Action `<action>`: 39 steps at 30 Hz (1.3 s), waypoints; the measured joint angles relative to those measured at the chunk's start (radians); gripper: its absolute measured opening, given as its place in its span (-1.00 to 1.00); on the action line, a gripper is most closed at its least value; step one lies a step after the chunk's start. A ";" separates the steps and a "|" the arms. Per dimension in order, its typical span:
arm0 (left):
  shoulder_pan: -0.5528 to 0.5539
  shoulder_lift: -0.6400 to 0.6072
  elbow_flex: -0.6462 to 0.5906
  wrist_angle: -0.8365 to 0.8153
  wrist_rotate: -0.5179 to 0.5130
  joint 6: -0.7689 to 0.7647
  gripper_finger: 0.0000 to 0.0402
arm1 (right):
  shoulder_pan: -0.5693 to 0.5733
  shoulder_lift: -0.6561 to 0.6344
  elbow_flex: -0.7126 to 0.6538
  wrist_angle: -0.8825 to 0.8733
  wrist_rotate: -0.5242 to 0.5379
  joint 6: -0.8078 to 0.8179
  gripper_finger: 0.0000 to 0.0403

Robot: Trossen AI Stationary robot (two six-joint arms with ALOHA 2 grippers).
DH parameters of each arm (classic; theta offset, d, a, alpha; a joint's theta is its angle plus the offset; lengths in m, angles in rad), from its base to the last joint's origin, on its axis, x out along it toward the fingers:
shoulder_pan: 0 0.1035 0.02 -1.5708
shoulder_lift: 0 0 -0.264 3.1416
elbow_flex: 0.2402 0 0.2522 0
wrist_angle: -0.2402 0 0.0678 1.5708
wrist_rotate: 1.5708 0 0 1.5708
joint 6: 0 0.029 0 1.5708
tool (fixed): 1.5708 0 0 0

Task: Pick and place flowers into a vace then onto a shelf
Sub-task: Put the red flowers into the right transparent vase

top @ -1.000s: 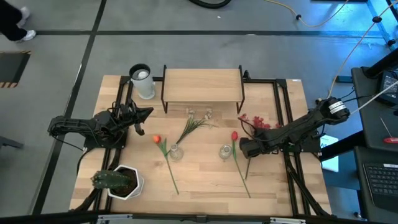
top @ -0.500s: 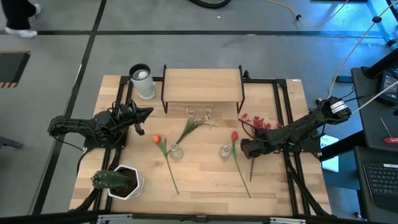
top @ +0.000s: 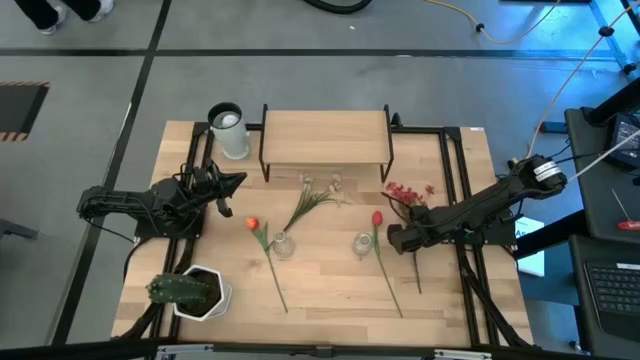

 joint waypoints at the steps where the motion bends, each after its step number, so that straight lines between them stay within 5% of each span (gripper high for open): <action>1: 0.000 0.000 0.000 0.000 0.000 0.000 -0.98 | 0.000 -0.028 0.017 0.010 0.040 -0.015 -0.96; 8: 0.000 0.000 0.000 0.002 0.000 0.000 -0.98 | 0.000 -0.219 0.083 0.108 0.415 -0.214 -0.97; 14: 0.000 0.000 0.000 0.003 0.000 0.000 -0.98 | 0.001 -0.335 0.086 0.490 0.645 -0.681 -0.97; 19: 0.000 0.000 0.000 0.003 -0.002 0.000 -0.98 | 0.001 -0.353 0.087 0.886 0.653 -1.111 -0.97; 22: 0.000 0.000 0.000 0.003 -0.002 0.000 -0.98 | 0.001 -0.353 0.087 0.962 0.634 -1.245 -0.97; 39: 0.000 0.000 0.000 -0.005 -0.001 0.000 -0.98 | 0.008 -0.155 0.086 0.973 0.577 -1.332 -0.95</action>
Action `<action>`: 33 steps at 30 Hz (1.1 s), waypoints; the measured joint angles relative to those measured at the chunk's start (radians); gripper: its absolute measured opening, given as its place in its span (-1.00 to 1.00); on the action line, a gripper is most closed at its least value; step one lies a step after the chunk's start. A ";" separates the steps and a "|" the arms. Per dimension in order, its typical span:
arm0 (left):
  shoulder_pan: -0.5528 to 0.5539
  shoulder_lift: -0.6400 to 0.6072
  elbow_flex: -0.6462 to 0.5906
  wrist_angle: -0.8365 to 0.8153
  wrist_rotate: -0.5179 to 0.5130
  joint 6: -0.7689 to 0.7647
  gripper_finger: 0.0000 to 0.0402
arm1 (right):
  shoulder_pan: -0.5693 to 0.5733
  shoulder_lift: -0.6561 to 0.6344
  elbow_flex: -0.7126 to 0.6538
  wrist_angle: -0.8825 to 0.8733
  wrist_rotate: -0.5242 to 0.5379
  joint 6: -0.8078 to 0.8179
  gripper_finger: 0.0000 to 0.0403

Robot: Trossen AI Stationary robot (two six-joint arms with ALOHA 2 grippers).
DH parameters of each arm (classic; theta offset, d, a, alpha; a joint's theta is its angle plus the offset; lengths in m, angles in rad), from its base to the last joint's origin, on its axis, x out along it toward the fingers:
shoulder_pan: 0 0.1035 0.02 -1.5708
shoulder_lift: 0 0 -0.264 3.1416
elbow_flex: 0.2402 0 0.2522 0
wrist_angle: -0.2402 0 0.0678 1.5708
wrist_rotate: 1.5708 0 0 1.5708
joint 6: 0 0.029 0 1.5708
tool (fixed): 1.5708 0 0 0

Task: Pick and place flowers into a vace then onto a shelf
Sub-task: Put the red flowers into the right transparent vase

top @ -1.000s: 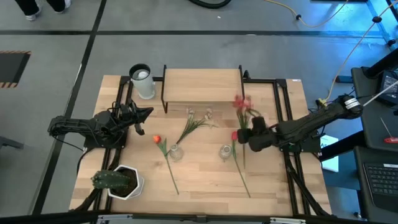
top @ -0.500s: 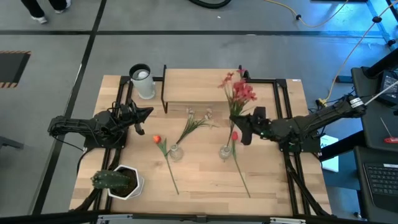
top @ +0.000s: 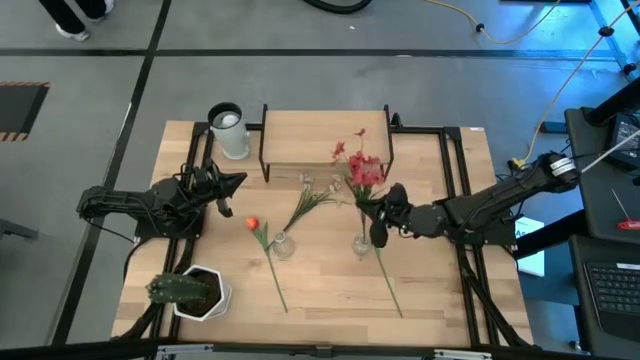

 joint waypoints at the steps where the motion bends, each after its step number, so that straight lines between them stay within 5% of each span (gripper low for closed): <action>1: 0.000 0.000 0.000 0.000 0.000 0.000 -0.98 | 0.003 0.015 0.000 0.009 0.000 -0.005 -0.95; 33: 0.000 0.000 0.000 0.000 -0.037 0.000 -0.98 | 0.041 0.285 -0.002 -0.002 -0.021 0.052 -0.90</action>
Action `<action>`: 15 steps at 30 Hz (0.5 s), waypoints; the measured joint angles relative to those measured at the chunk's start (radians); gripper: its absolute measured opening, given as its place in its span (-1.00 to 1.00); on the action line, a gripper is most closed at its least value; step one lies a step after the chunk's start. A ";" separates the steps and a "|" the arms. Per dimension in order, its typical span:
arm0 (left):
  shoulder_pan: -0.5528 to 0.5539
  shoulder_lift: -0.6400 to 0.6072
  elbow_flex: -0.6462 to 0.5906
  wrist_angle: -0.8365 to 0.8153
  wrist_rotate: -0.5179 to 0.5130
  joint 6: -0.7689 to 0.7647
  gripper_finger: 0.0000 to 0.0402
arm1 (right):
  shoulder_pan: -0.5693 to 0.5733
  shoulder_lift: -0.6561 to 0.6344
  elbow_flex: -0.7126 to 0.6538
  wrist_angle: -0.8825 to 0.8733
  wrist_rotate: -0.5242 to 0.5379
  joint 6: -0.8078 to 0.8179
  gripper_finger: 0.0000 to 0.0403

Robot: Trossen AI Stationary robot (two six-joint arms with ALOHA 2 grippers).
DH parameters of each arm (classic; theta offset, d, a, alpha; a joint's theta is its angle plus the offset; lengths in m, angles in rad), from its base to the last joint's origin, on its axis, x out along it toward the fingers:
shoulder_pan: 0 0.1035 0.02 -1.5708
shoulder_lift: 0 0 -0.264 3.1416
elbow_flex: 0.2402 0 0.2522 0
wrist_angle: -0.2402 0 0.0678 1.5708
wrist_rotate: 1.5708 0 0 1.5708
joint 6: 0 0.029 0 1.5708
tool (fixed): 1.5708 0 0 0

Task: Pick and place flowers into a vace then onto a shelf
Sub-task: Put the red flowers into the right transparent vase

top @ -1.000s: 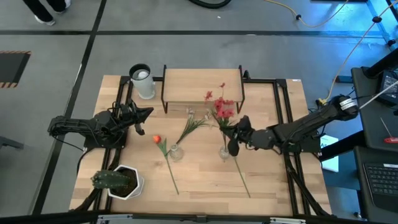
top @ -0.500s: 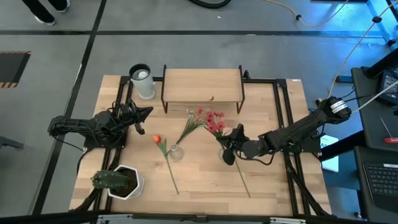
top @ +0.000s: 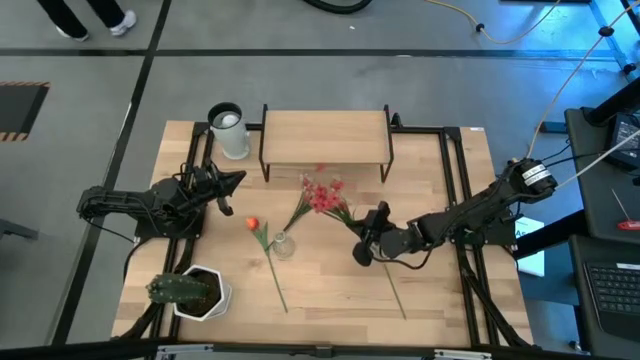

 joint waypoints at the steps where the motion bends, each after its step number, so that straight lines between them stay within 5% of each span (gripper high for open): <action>1: 0.000 0.000 0.000 0.000 0.000 0.000 -0.98 | 0.000 0.000 0.000 0.006 0.000 0.000 -0.90; 15: 0.000 0.000 0.000 0.000 0.000 0.078 -0.98 | 0.011 -0.019 0.001 0.020 0.014 0.053 -0.97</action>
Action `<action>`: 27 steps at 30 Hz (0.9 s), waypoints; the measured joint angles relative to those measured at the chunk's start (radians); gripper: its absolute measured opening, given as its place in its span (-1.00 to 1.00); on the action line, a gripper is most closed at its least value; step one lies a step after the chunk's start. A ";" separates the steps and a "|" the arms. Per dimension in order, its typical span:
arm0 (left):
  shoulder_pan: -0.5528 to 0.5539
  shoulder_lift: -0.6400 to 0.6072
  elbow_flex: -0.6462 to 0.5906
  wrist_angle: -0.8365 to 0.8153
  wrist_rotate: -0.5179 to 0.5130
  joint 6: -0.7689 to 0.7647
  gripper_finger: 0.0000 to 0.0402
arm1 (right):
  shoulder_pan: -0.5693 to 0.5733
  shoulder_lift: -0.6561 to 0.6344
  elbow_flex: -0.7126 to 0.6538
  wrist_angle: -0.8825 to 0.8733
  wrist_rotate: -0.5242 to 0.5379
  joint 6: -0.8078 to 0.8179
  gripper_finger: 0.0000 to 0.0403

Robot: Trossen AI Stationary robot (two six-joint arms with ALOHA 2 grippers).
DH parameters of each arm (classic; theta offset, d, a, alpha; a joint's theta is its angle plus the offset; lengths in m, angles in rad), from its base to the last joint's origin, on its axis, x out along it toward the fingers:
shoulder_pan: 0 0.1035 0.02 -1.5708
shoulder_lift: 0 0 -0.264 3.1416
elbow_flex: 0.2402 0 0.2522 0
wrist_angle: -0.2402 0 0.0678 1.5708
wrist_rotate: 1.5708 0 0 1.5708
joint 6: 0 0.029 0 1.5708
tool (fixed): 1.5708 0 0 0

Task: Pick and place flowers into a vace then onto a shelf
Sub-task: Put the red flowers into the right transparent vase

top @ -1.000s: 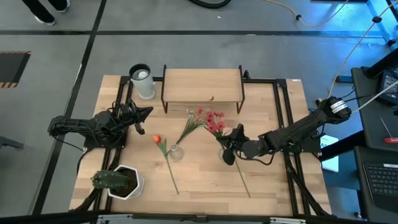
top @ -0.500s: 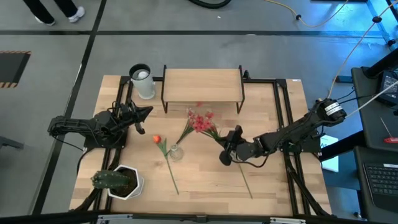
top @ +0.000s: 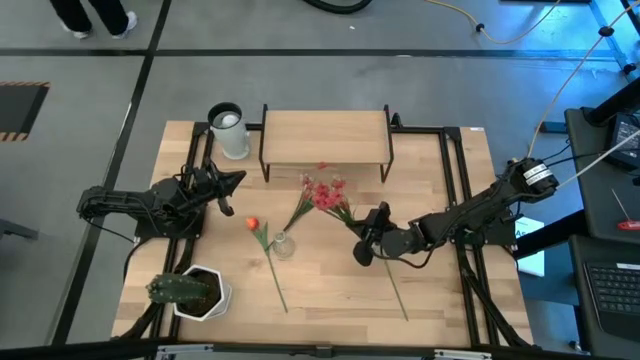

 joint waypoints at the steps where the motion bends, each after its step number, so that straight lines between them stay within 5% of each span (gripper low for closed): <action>1: 0.000 0.000 0.000 0.000 0.000 0.000 -0.98 | 0.003 -0.006 0.001 0.005 0.003 0.001 -0.97; 27: 0.000 0.000 0.000 0.001 -0.044 0.045 -0.98 | 0.195 -0.066 0.001 -0.215 0.275 0.259 -0.98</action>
